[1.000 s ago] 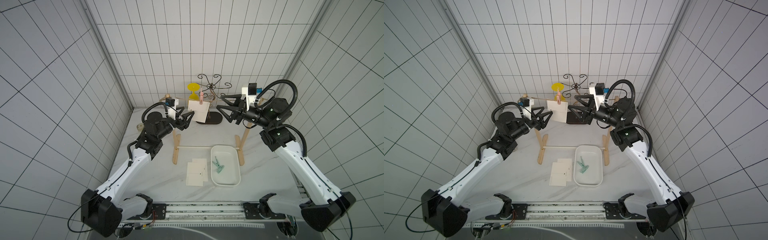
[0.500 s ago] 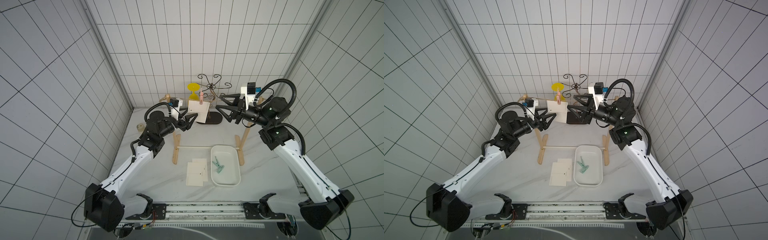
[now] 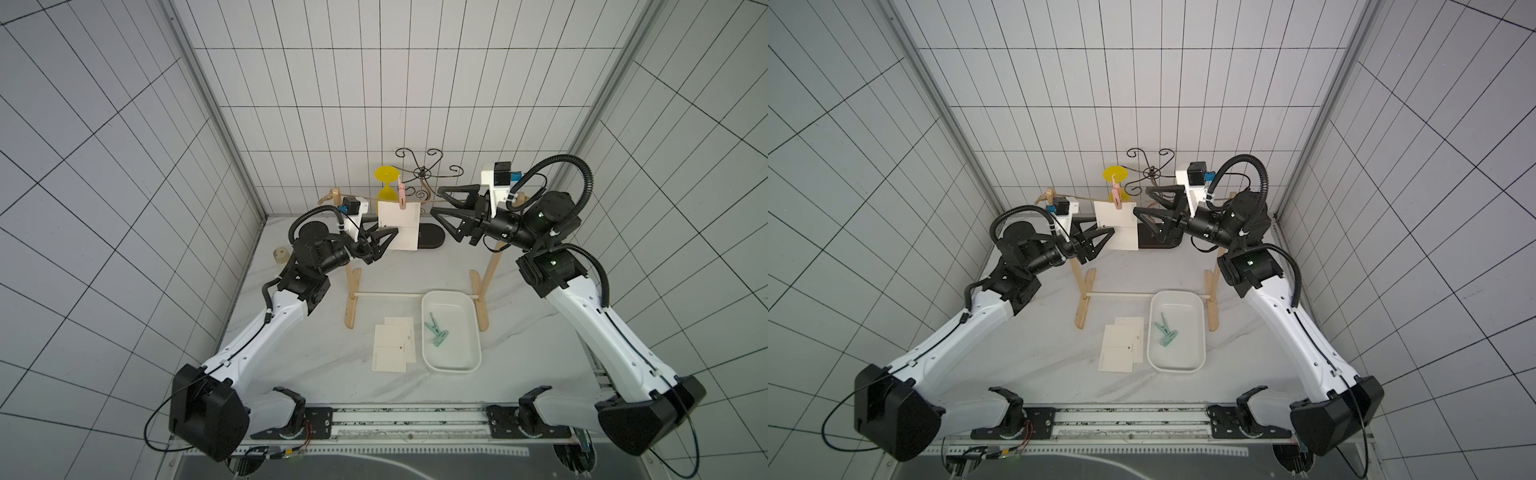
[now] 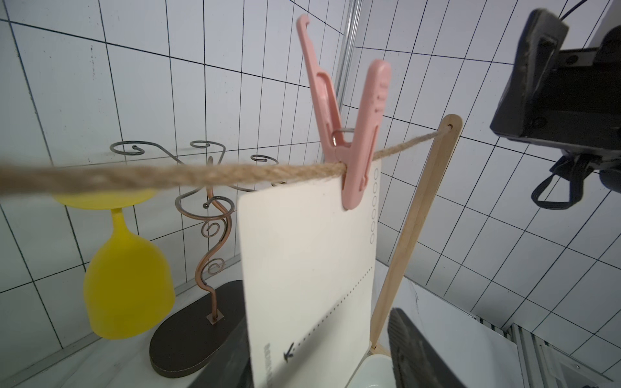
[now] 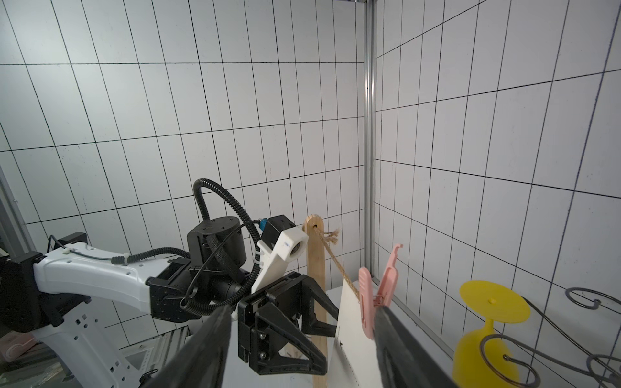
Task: Remove the postcards from the strings
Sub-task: Pinch the postcard on the clothesline.
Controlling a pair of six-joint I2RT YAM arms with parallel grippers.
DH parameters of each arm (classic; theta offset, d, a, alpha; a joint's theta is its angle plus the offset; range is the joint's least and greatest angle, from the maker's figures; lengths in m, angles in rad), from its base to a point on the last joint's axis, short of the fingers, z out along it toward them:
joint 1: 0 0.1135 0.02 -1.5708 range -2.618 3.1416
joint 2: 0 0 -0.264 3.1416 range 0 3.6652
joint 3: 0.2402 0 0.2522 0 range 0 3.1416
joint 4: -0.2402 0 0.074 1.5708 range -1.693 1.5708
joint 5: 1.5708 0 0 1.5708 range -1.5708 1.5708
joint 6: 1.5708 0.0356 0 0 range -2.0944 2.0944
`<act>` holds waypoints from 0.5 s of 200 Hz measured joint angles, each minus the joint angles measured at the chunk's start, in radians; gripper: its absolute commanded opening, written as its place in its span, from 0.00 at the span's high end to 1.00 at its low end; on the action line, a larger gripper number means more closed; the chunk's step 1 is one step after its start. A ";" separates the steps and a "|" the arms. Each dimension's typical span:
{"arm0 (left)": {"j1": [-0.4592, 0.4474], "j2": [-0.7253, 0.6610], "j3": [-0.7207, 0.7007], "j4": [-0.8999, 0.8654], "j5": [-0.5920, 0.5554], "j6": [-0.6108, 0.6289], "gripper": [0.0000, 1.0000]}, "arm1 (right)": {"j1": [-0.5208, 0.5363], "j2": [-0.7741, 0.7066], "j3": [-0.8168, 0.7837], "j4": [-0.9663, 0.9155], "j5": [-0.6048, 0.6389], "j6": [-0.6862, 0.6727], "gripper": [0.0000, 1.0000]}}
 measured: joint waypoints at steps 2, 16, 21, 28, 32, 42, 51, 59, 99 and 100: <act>0.000 0.001 0.000 0.002 0.000 -0.002 0.39 | 0.000 0.002 0.002 0.000 -0.001 0.000 0.32; 0.000 0.007 -0.001 0.010 0.009 -0.011 0.38 | 0.000 0.020 0.020 0.006 -0.006 0.003 0.32; 0.000 0.010 -0.001 0.011 0.012 -0.014 0.37 | 0.000 0.027 0.027 0.010 -0.008 0.003 0.32; 0.000 0.013 -0.002 0.016 0.016 -0.019 0.37 | 0.000 0.039 0.039 0.012 -0.010 0.006 0.32; 0.000 0.014 -0.003 0.019 0.018 -0.022 0.37 | 0.000 0.046 0.047 0.013 -0.010 0.006 0.32; 0.000 0.018 -0.008 0.031 0.022 -0.027 0.37 | 0.000 0.065 0.066 0.015 -0.012 0.010 0.32; 0.000 0.021 -0.013 0.037 0.025 -0.032 0.37 | 0.000 0.082 0.084 0.017 -0.014 0.011 0.32; 0.000 0.024 -0.016 0.040 0.027 -0.036 0.37 | 0.000 0.100 0.101 0.019 -0.014 0.013 0.32; 0.000 0.030 -0.020 0.052 0.037 -0.046 0.38 | 0.000 0.193 0.200 0.018 -0.020 0.016 0.32; 0.000 0.030 -0.020 0.052 0.037 -0.046 0.39 | 0.000 0.195 0.202 0.018 -0.020 0.016 0.31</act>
